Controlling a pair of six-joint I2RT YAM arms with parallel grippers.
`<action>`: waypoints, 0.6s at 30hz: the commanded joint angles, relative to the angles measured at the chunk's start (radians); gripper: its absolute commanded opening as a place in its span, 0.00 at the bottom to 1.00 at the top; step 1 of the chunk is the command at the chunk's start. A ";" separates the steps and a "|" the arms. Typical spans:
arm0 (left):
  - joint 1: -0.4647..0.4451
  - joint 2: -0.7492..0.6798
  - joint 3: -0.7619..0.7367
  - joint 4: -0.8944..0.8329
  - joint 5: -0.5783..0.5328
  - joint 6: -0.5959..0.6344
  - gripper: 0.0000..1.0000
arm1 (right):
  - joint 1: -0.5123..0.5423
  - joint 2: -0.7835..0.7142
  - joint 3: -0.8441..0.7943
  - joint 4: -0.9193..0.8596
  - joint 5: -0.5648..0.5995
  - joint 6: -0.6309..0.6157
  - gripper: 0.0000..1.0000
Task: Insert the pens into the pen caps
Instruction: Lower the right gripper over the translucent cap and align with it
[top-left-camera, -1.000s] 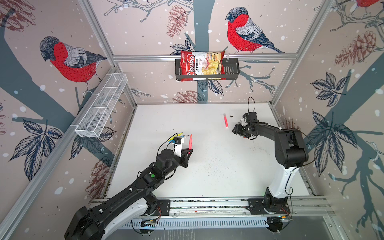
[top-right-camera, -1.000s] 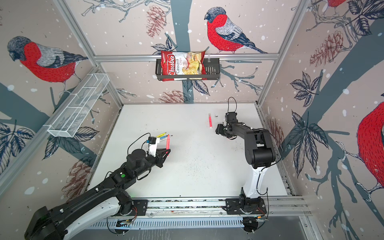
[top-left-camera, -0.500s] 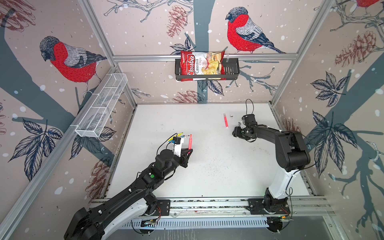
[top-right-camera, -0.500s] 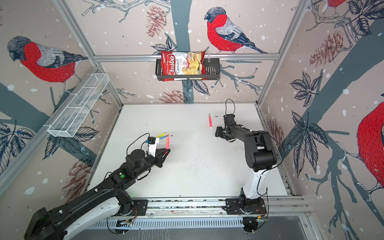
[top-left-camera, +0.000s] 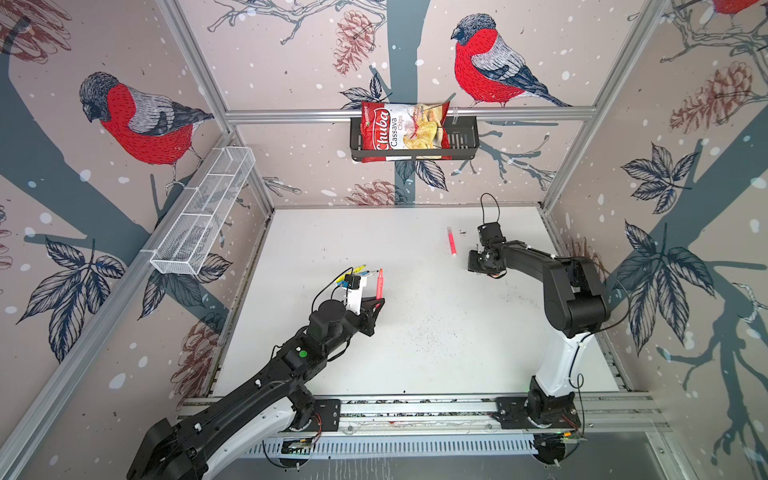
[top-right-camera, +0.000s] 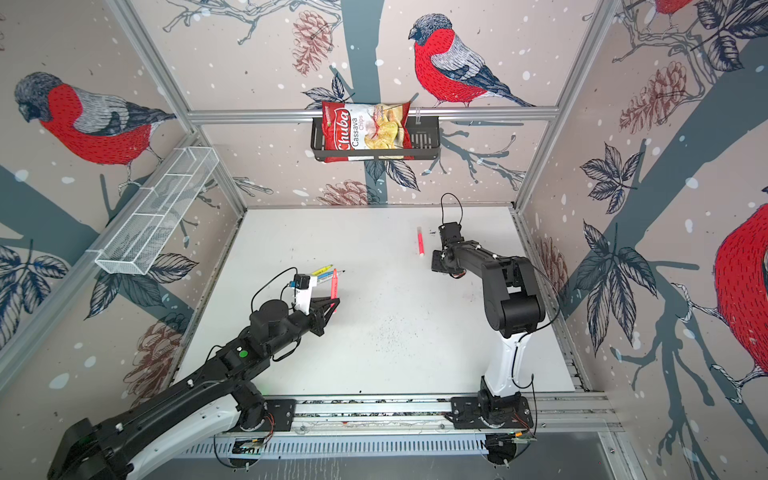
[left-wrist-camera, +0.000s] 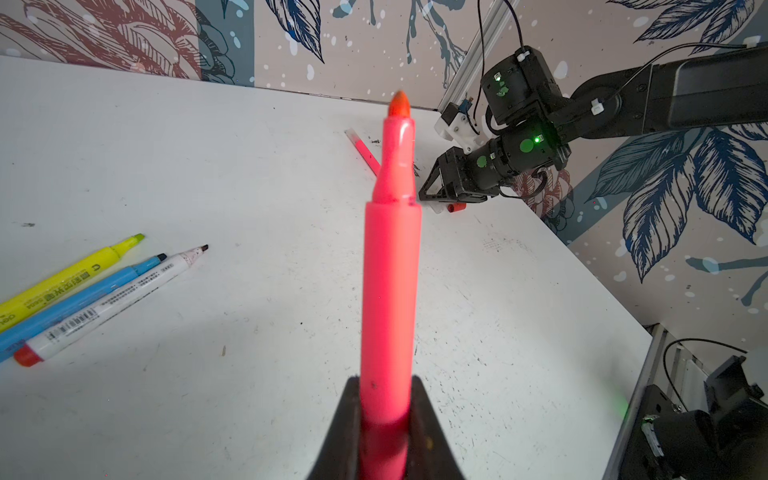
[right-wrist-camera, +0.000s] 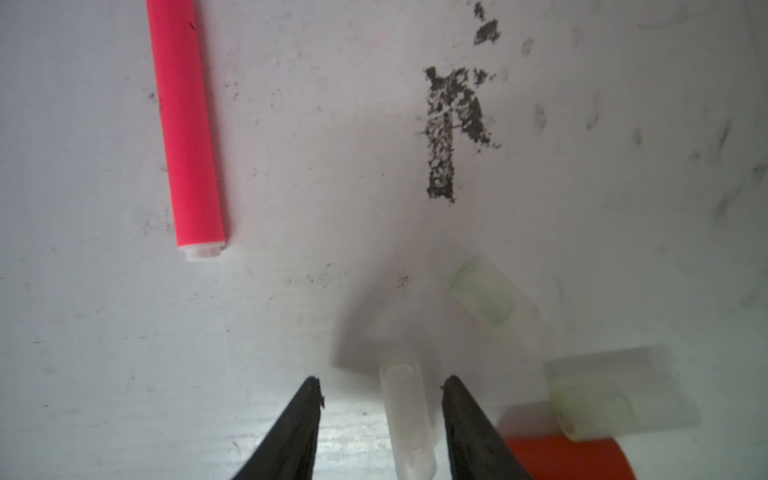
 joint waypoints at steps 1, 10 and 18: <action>0.000 -0.009 -0.001 -0.009 -0.017 0.015 0.00 | 0.007 0.007 0.018 -0.044 0.058 -0.019 0.48; 0.000 -0.006 0.000 -0.011 -0.014 0.014 0.00 | 0.016 0.048 0.063 -0.087 0.082 -0.050 0.41; 0.001 -0.004 0.003 -0.011 -0.017 0.015 0.00 | 0.024 0.064 0.080 -0.111 0.092 -0.062 0.32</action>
